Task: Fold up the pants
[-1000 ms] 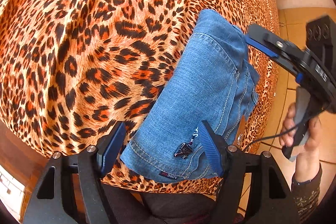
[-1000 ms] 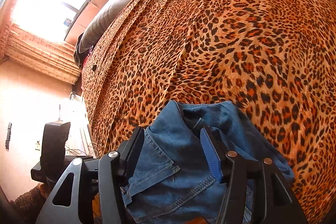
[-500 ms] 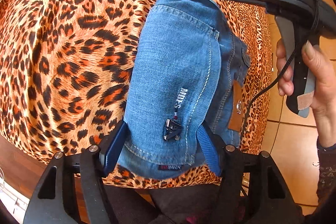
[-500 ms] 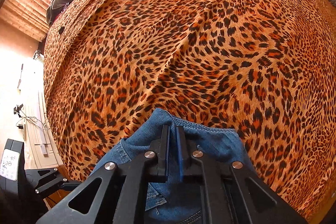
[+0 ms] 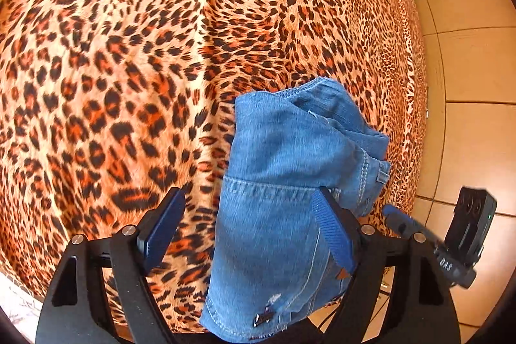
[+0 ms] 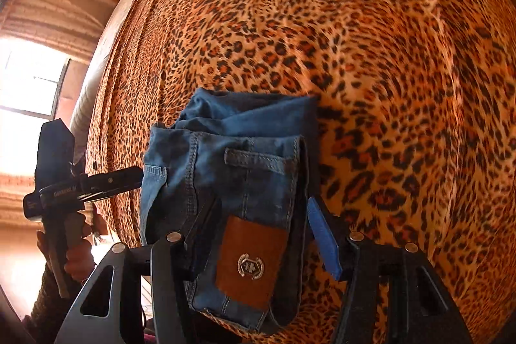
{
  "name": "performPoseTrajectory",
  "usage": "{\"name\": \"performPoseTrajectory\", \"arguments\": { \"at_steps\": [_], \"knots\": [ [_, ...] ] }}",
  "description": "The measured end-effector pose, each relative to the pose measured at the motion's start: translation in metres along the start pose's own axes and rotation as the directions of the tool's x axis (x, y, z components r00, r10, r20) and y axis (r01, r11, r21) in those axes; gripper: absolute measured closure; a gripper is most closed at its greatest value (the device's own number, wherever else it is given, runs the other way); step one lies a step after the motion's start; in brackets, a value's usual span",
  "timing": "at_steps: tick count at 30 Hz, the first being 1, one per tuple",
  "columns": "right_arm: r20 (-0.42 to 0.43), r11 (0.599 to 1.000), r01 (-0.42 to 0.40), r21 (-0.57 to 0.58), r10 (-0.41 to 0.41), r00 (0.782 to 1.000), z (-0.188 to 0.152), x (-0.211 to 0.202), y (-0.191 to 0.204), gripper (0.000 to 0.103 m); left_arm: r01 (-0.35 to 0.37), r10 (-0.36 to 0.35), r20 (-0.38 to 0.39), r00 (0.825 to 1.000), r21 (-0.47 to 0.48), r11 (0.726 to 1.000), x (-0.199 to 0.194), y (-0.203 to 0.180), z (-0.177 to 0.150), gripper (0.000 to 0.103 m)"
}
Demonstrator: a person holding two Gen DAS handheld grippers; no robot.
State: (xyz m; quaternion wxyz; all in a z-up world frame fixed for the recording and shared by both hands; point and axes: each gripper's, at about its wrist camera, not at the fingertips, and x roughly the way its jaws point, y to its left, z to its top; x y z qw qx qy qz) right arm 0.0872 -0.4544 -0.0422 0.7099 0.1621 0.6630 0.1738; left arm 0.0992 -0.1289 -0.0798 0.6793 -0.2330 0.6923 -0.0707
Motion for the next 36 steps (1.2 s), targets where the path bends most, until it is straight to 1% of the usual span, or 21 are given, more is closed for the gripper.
{"name": "performPoseTrajectory", "arguments": {
  "at_steps": [2,3,4,5,6,7,8,9,10,13,14,15,17,19,22,25,27,30,33,36],
  "knots": [
    [0.016,0.994,-0.053,0.097,0.051,0.999,-0.023,0.007,-0.012,0.046,-0.020,0.020,-0.022,1.000,0.018,1.000,0.010,-0.006,0.009,0.022],
    [0.027,0.990,-0.075,0.120,0.072,0.997,-0.034,0.011,-0.014,0.046,-0.045,0.046,-0.022,0.999,0.038,0.998,0.013,-0.010,0.013,0.022],
    [0.039,0.991,-0.072,0.113,0.068,0.997,-0.044,0.015,-0.011,0.047,-0.082,0.083,-0.012,0.996,0.066,0.994,0.016,-0.017,0.016,0.022],
    [0.050,0.996,-0.028,0.083,0.024,0.998,-0.053,0.019,-0.006,0.054,-0.124,0.125,-0.006,0.992,0.101,0.987,0.021,-0.022,0.019,0.021],
    [0.053,0.998,0.028,0.059,-0.031,0.998,-0.060,0.024,-0.002,0.056,-0.154,0.155,-0.003,0.988,0.133,0.979,0.023,-0.028,0.021,0.021],
    [0.057,0.996,0.062,0.058,-0.065,0.996,-0.065,0.026,-0.001,0.055,-0.173,0.175,0.002,0.985,0.155,0.973,0.024,-0.032,0.022,0.021],
    [0.067,0.994,0.069,0.079,-0.075,0.995,-0.068,0.024,-0.001,0.054,-0.179,0.181,-0.002,0.983,0.169,0.969,0.023,-0.035,0.023,0.021],
    [0.080,0.992,0.059,0.114,-0.068,0.994,-0.069,0.019,-0.003,0.054,-0.167,0.171,-0.010,0.985,0.175,0.970,0.021,-0.034,0.024,0.021],
    [0.103,0.988,0.038,0.149,-0.053,0.993,-0.070,0.010,-0.005,0.052,-0.140,0.146,-0.021,0.989,0.174,0.975,0.019,-0.032,0.023,0.021],
    [0.185,0.970,-0.050,0.239,0.005,0.983,-0.073,-0.010,-0.015,0.050,-0.036,0.048,-0.074,0.996,0.157,0.987,0.010,-0.019,0.013,0.021],
    [0.200,0.964,-0.064,0.259,0.011,0.980,-0.073,-0.013,-0.019,0.045,-0.019,0.033,-0.086,0.996,0.156,0.988,0.008,-0.015,0.008,0.021],
    [0.210,0.961,-0.067,0.269,0.009,0.978,-0.071,-0.013,-0.021,0.042,-0.011,0.025,-0.090,0.996,0.154,0.988,0.006,-0.012,0.003,0.021],
    [0.216,0.958,-0.064,0.279,0.002,0.976,-0.067,-0.010,-0.029,0.042,-0.001,0.014,-0.091,0.996,0.140,0.990,0.005,-0.007,-0.006,0.021],
    [0.224,0.953,-0.084,0.292,0.017,0.975,-0.061,-0.003,-0.036,0.042,-0.006,0.016,-0.085,0.996,0.116,0.993,0.003,-0.004,-0.011,0.021],
    [0.225,0.946,-0.116,0.303,0.047,0.973,-0.051,0.008,-0.042,0.042,-0.046,0.049,-0.036,0.998,0.085,0.995,-0.002,-0.005,-0.011,0.021],
    [0.222,0.950,-0.149,0.274,0.089,0.971,-0.044,0.019,-0.034,0.042,-0.109,0.108,0.007,0.994,0.123,0.986,-0.010,-0.007,-0.012,0.021],
    [0.205,0.960,-0.118,0.254,0.066,0.976,-0.043,0.025,-0.027,0.041,-0.123,0.120,0.027,0.992,0.142,0.982,-0.009,-0.014,-0.011,0.021],
    [0.189,0.971,-0.088,0.224,0.046,0.981,-0.040,0.027,-0.021,0.040,-0.124,0.121,0.028,0.992,0.153,0.980,-0.004,-0.024,-0.006,0.021],
    [0.190,0.971,-0.082,0.225,0.039,0.981,-0.031,0.028,-0.016,0.040,-0.124,0.122,0.022,0.992,0.159,0.979,-0.003,-0.027,-0.003,0.021],
    [0.191,0.969,-0.086,0.234,0.041,0.981,-0.022,0.027,-0.019,0.040,-0.121,0.121,0.013,0.993,0.159,0.980,0.004,-0.031,0.002,0.021]
  ]
}}
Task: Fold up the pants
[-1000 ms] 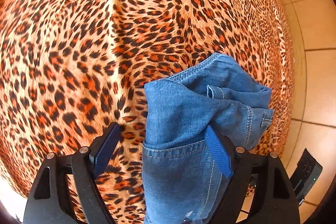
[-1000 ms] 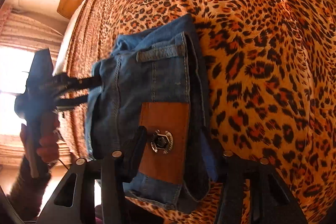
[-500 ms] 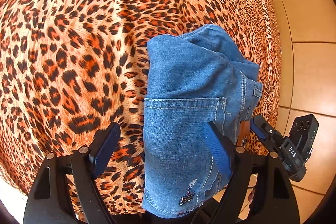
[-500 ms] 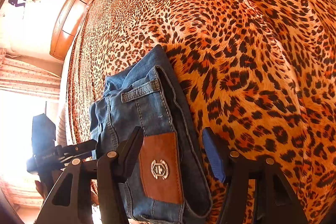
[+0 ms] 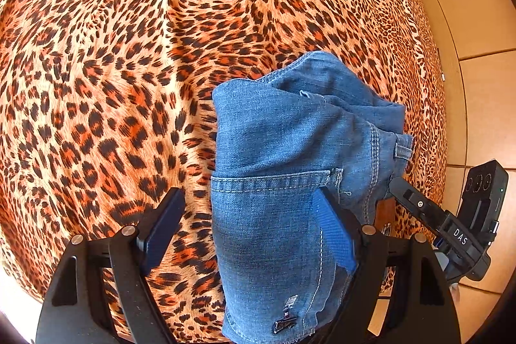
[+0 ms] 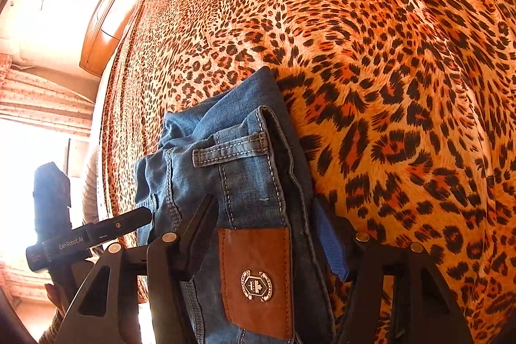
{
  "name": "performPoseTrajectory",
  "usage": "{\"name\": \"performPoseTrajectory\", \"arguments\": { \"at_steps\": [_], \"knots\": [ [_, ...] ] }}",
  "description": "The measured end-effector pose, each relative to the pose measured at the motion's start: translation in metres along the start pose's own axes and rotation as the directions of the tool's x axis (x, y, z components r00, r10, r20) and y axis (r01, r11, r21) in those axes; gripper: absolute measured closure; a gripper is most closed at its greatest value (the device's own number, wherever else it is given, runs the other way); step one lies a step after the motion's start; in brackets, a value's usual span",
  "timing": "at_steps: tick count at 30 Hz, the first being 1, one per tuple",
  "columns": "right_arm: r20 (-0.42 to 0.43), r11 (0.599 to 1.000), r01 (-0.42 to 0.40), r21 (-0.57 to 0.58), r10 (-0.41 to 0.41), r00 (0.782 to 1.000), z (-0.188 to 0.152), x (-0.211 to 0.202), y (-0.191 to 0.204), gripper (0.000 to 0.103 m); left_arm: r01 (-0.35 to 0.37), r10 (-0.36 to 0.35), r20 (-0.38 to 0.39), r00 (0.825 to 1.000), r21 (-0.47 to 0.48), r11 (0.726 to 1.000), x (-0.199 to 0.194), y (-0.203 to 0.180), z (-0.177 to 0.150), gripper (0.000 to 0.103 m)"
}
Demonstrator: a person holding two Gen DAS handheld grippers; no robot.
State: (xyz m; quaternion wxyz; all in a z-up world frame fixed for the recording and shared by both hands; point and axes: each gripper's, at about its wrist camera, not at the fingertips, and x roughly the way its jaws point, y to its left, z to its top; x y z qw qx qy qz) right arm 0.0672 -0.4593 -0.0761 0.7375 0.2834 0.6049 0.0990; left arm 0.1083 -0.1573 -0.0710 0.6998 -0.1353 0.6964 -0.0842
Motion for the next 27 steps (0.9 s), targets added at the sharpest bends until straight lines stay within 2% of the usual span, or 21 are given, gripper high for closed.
{"name": "performPoseTrajectory", "arguments": {
  "at_steps": [2,5,6,7,8,9,10,11,14,18,19,20,21,22,23,24,25,26,27],
  "knots": [
    [-0.008,1.000,-0.004,0.006,0.005,1.000,0.006,0.007,0.003,0.036,0.022,-0.022,-0.020,1.000,-0.015,1.000,0.008,-0.002,0.005,0.021],
    [0.003,0.999,0.004,-0.031,-0.004,1.000,0.009,0.018,0.012,0.032,0.126,-0.135,-0.072,0.988,-0.115,0.985,0.022,0.006,0.006,0.019],
    [0.012,0.997,0.045,-0.066,-0.044,0.999,0.009,0.020,0.019,0.042,0.163,-0.173,-0.077,0.982,-0.120,0.979,0.021,0.004,0.005,0.022],
    [0.019,0.991,0.088,-0.105,-0.086,0.996,0.007,0.021,0.028,0.053,0.203,-0.216,-0.103,0.971,-0.120,0.972,0.021,0.000,0.005,0.033],
    [0.014,0.988,0.085,-0.128,-0.084,0.996,0.006,0.020,0.036,0.071,0.188,-0.200,-0.101,0.975,-0.113,0.976,0.017,-0.003,0.006,0.038],
    [0.020,0.987,0.075,-0.141,-0.073,0.997,0.005,0.018,0.044,0.074,0.200,-0.210,-0.098,0.973,-0.104,0.974,0.013,-0.005,0.008,0.040],
    [0.034,0.985,0.074,-0.155,-0.069,0.997,0.006,0.015,0.052,0.074,0.219,-0.229,-0.094,0.969,-0.101,0.970,0.008,-0.005,0.011,0.048],
    [0.045,0.986,0.061,-0.158,-0.054,0.998,0.008,0.011,0.059,0.074,0.242,-0.252,-0.087,0.964,-0.111,0.964,0.003,-0.003,0.015,0.051],
    [0.076,0.990,0.001,-0.142,0.010,0.997,0.023,0.004,0.078,0.074,0.300,-0.305,-0.013,0.952,-0.143,0.943,-0.025,0.003,0.036,0.052],
    [0.122,0.985,-0.060,-0.160,0.080,0.989,0.055,0.002,0.112,0.074,0.262,-0.251,0.112,0.962,-0.100,0.960,-0.065,0.002,0.078,0.051],
    [0.131,0.982,-0.063,-0.177,0.087,0.988,0.065,0.004,0.122,0.073,0.229,-0.217,0.123,0.968,-0.092,0.969,-0.068,0.003,0.089,0.045],
    [0.133,0.982,-0.039,-0.187,0.065,0.989,0.075,0.008,0.128,0.070,0.163,-0.152,0.122,0.981,-0.087,0.983,-0.069,0.004,0.101,0.040],
    [0.142,0.981,0.050,-0.187,-0.024,0.990,0.085,0.014,0.133,0.070,0.077,-0.065,0.122,0.990,-0.102,0.992,-0.069,0.009,0.110,0.040],
    [0.157,0.969,0.161,-0.187,-0.132,0.979,0.093,0.017,0.137,0.070,0.022,-0.006,0.127,0.992,-0.128,0.992,-0.070,0.017,0.115,0.040],
    [0.174,0.953,0.237,-0.186,-0.205,0.963,0.099,0.016,0.137,0.068,0.017,0.004,0.139,0.990,-0.149,0.989,-0.073,0.026,0.115,0.040],
    [0.193,0.945,0.271,-0.182,-0.236,0.952,0.102,0.012,0.137,0.067,0.037,-0.011,0.158,0.987,-0.162,0.986,-0.077,0.035,0.112,0.040],
    [0.208,0.948,0.263,-0.181,-0.225,0.952,0.102,0.005,0.137,0.067,0.039,-0.008,0.176,0.984,-0.177,0.983,-0.080,0.043,0.108,0.040],
    [0.222,0.952,0.242,-0.187,-0.199,0.954,0.098,-0.003,0.137,0.056,0.021,0.016,0.189,0.982,-0.190,0.982,-0.081,0.047,0.103,0.040],
    [0.237,0.950,0.246,-0.191,-0.198,0.951,0.092,-0.012,0.137,0.038,0.001,0.038,0.203,0.978,-0.189,0.982,-0.082,0.048,0.098,0.040]
  ]
}}
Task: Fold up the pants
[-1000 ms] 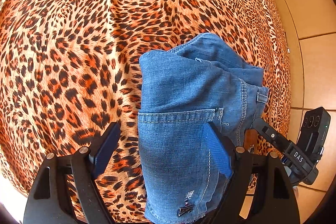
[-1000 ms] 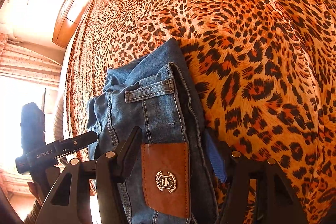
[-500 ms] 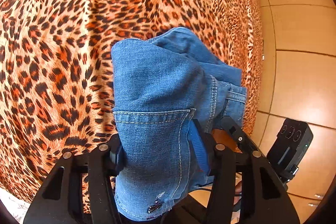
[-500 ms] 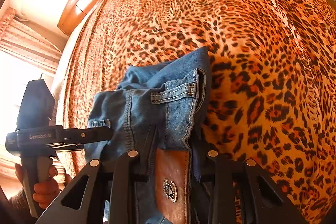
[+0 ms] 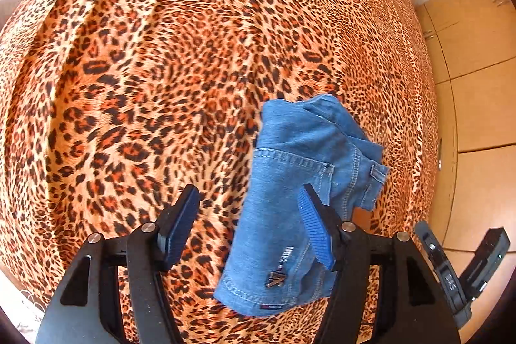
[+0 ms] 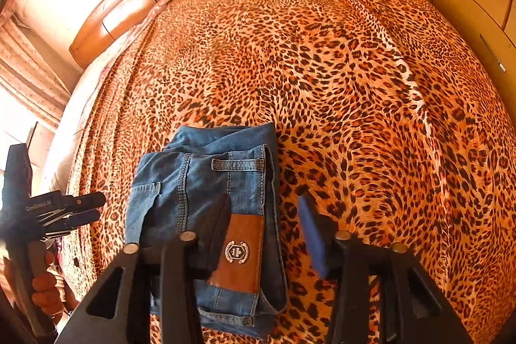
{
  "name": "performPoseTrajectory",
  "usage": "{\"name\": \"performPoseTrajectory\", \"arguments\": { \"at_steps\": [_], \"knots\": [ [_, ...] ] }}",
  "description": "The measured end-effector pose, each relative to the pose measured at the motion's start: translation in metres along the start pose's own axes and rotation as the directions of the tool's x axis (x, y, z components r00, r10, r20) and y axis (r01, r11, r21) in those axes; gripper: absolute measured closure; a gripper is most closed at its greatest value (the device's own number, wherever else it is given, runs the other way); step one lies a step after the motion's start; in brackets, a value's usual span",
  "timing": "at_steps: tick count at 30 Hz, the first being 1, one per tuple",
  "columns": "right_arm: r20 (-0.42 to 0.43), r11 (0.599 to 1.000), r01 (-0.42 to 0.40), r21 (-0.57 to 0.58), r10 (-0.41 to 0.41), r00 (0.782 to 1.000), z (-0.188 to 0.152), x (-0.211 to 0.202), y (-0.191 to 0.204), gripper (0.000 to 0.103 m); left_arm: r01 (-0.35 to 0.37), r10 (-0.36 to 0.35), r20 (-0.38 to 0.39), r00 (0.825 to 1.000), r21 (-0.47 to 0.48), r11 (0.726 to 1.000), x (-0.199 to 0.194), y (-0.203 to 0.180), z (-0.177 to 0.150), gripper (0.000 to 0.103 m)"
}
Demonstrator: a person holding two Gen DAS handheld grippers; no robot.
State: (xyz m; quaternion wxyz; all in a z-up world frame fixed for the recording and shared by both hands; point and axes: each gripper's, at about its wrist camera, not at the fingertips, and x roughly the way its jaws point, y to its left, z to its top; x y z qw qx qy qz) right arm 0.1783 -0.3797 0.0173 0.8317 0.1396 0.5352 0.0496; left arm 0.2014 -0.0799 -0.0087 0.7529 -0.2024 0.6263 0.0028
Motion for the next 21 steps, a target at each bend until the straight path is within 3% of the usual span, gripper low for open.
{"name": "performPoseTrajectory", "arguments": {
  "at_steps": [3,6,9,12,16,21],
  "knots": [
    [0.047,0.999,0.025,-0.030,-0.024,0.999,-0.024,-0.026,0.002,0.014,-0.079,0.075,0.067,0.995,0.059,0.995,-0.002,-0.006,-0.024,0.040],
    [0.064,0.992,0.114,-0.055,-0.110,0.992,-0.048,-0.037,0.014,0.000,-0.103,0.091,0.122,0.988,0.100,0.990,-0.003,-0.014,-0.055,0.040],
    [0.049,0.982,0.162,-0.099,-0.158,0.986,-0.071,-0.038,0.023,0.000,-0.101,0.084,0.151,0.985,0.111,0.989,-0.003,-0.016,-0.083,0.040],
    [0.082,0.974,0.197,-0.109,-0.189,0.979,-0.087,-0.049,0.027,0.000,-0.171,0.142,0.213,0.967,0.125,0.977,-0.008,-0.021,-0.103,0.040],
    [0.142,0.968,0.234,-0.086,-0.221,0.965,-0.098,-0.075,0.027,0.000,-0.232,0.176,0.287,0.942,0.175,0.957,-0.023,-0.032,-0.120,0.027],
    [0.168,0.970,0.239,-0.038,-0.230,0.959,-0.111,-0.099,0.017,0.000,-0.253,0.189,0.277,0.942,0.213,0.944,-0.039,-0.042,-0.137,0.026]
  ]
}}
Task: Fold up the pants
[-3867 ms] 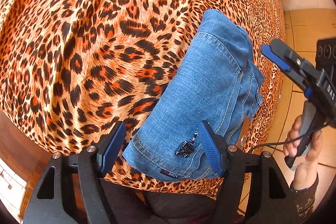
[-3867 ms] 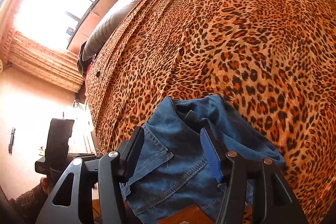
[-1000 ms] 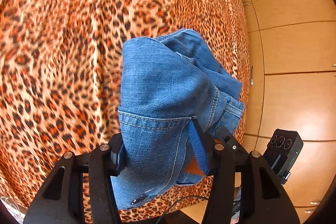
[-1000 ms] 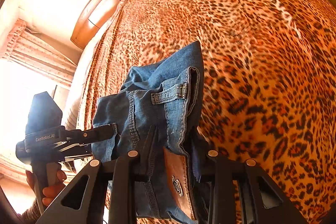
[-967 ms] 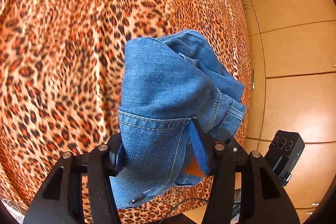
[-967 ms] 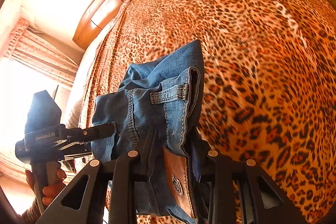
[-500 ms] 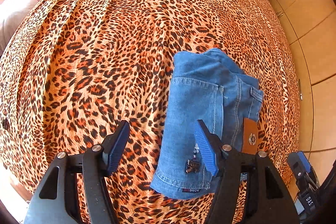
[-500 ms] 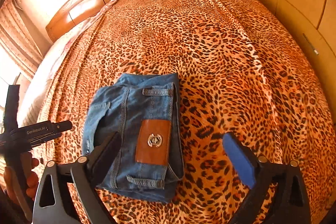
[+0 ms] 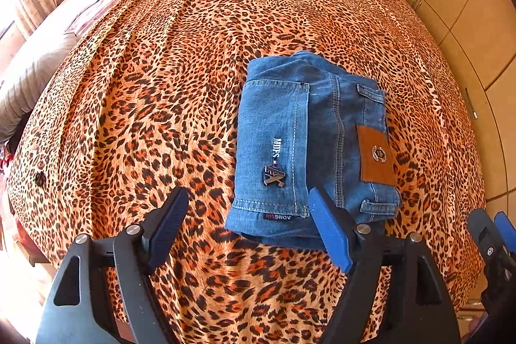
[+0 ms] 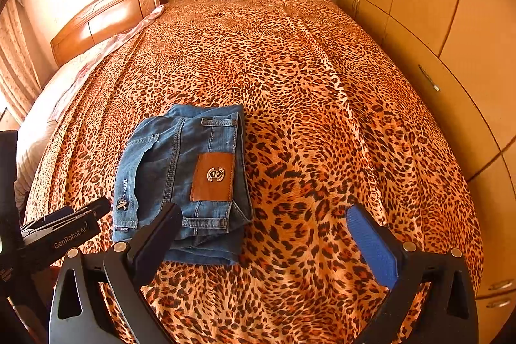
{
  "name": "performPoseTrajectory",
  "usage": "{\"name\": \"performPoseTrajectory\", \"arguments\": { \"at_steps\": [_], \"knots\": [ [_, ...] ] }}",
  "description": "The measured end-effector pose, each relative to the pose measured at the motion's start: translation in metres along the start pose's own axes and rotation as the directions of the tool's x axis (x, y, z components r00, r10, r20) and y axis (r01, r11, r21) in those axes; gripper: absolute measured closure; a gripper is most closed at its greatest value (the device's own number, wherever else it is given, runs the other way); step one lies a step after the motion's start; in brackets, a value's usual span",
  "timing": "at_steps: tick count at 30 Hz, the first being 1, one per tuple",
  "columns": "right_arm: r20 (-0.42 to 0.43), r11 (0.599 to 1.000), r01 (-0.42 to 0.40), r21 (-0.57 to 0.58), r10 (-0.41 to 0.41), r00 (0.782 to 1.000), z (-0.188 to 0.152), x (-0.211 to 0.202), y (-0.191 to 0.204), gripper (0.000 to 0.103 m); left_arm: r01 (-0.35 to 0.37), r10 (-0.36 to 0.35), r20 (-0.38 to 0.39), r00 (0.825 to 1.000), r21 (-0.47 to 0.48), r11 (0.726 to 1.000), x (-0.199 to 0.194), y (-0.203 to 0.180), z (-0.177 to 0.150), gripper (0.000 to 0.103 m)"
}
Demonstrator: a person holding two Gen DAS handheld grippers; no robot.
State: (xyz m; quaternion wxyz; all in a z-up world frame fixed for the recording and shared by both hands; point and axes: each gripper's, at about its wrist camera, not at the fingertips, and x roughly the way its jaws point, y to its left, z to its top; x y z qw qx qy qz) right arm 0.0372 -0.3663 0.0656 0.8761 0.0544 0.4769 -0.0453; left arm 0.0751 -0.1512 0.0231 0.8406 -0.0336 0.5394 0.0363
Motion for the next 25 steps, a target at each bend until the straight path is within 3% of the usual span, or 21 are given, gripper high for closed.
{"name": "performPoseTrajectory", "arguments": {
  "at_steps": [6,11,21,25],
  "knots": [
    [0.001,1.000,-0.003,0.022,0.003,1.000,-0.023,-0.015,-0.014,0.000,0.018,-0.021,0.034,0.999,0.074,0.997,-0.023,-0.010,-0.018,0.026],
    [-0.011,1.000,0.008,0.028,-0.008,1.000,-0.037,-0.019,-0.022,0.000,0.071,-0.073,0.042,0.996,0.040,0.997,-0.033,-0.009,-0.030,0.026],
    [-0.007,0.999,-0.003,-0.036,0.003,1.000,-0.041,-0.026,-0.022,0.000,0.107,-0.109,0.023,0.994,0.045,0.993,-0.043,-0.023,-0.037,0.026],
    [-0.006,0.999,0.000,-0.040,0.000,1.000,-0.042,-0.027,-0.025,0.000,0.094,-0.099,0.103,0.990,0.045,0.995,-0.061,-0.027,-0.037,0.021]
  ]
}}
